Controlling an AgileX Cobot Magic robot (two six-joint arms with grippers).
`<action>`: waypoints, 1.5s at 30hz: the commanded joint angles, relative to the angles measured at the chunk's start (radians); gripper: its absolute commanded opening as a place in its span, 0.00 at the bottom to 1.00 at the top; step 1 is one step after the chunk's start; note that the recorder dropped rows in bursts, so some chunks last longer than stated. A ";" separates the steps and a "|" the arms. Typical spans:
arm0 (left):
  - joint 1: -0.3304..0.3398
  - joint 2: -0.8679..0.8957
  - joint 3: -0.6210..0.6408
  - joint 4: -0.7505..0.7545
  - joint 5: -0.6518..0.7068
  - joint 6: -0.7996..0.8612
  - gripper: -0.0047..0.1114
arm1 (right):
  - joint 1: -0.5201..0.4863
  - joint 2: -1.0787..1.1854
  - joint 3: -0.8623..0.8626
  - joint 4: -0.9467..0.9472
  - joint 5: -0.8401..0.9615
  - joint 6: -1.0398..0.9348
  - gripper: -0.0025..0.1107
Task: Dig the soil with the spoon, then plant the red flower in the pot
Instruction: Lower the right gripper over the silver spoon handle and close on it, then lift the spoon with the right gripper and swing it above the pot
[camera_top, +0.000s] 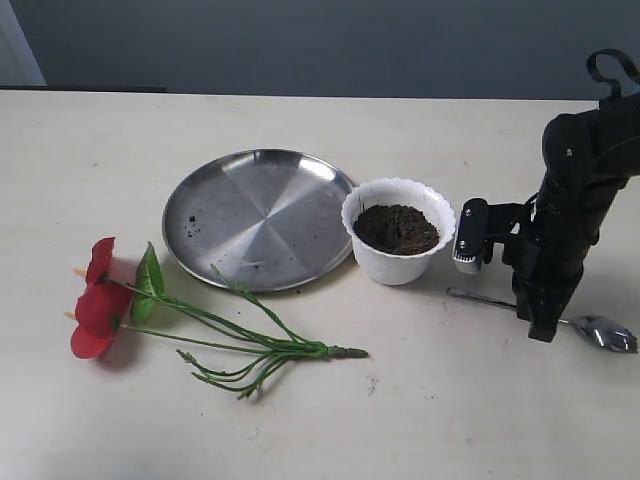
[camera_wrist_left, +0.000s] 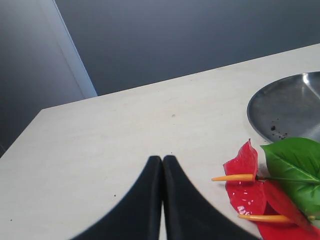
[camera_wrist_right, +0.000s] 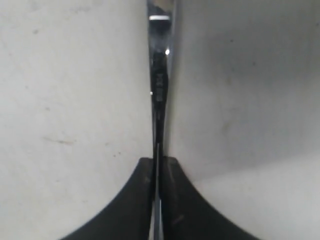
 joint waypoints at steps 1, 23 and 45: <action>0.001 -0.004 0.000 -0.003 -0.011 -0.005 0.04 | -0.003 0.056 0.030 0.042 -0.068 0.046 0.02; 0.001 -0.004 0.000 -0.003 -0.011 -0.005 0.04 | -0.003 -0.389 0.027 0.306 0.024 0.064 0.02; 0.001 -0.004 0.000 -0.003 -0.011 -0.005 0.04 | -0.003 -0.441 0.027 0.185 0.116 0.285 0.02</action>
